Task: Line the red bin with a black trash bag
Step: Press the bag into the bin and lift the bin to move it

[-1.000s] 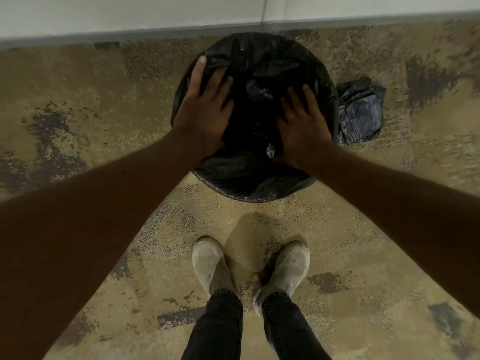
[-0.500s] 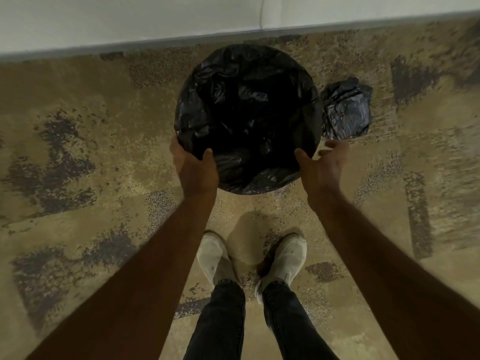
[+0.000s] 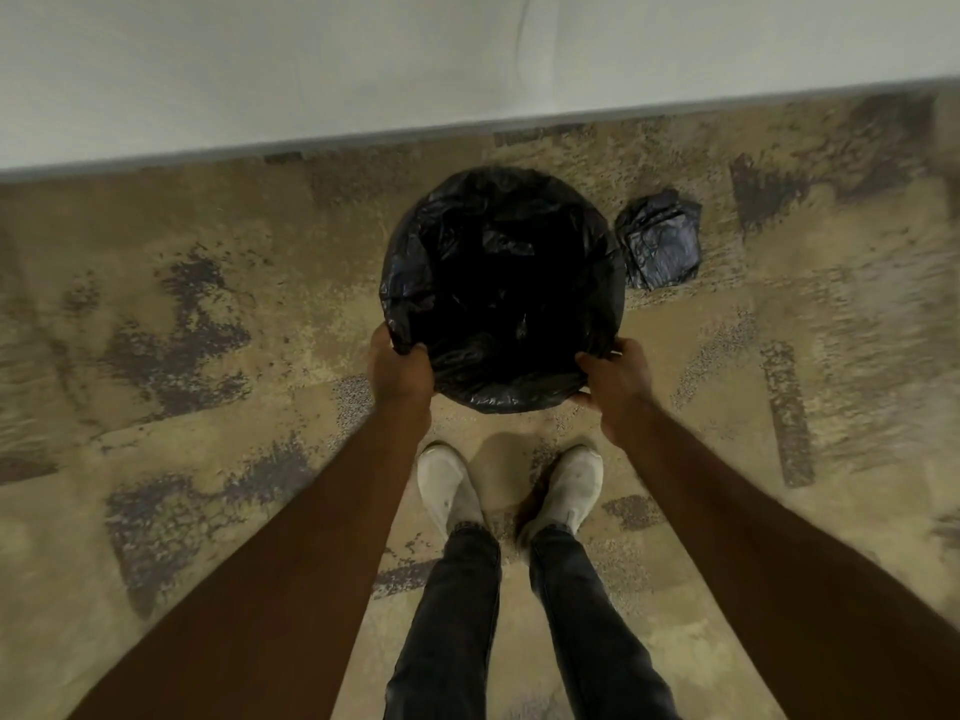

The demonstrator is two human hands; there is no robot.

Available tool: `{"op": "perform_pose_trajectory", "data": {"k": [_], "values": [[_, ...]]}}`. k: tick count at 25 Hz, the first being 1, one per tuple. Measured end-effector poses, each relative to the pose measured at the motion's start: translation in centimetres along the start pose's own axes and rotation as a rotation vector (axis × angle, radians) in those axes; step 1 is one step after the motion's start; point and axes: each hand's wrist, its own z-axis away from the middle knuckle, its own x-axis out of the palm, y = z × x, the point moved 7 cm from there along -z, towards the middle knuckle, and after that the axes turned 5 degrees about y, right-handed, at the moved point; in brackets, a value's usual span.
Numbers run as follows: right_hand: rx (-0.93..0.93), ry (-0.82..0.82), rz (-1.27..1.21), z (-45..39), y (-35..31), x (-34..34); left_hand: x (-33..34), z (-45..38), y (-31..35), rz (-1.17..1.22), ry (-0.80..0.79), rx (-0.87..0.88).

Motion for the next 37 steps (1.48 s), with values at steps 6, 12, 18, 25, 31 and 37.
{"op": "perform_pose_trajectory", "data": {"k": [6, 12, 18, 25, 31, 37], "values": [[-0.028, -0.003, 0.003, 10.5, -1.7, -0.4, -8.7, 5.8, 2.7, -0.003, 0.01, 0.018], [-0.071, -0.008, 0.009, 17.9, -2.4, 0.4, -15.7, 9.5, 4.1, 0.106, 0.0, 0.014], [-0.126, -0.023, 0.05, 23.8, -2.8, 3.1, -22.8, 11.8, 5.0, 0.181, 0.024, -0.008], [-0.242, -0.024, 0.061, 32.0, -3.1, 7.1, -31.9, 12.7, 4.8, 0.355, 0.01, -0.006], [-0.294, -0.055, 0.029, 39.0, -2.5, 13.7, -41.1, 10.1, 5.1, 0.383, 0.019, 0.014], [-0.297, -0.089, 0.06, 42.8, -1.2, 25.6, -50.6, 2.0, 5.6, 0.361, 0.067, 0.048]]}}
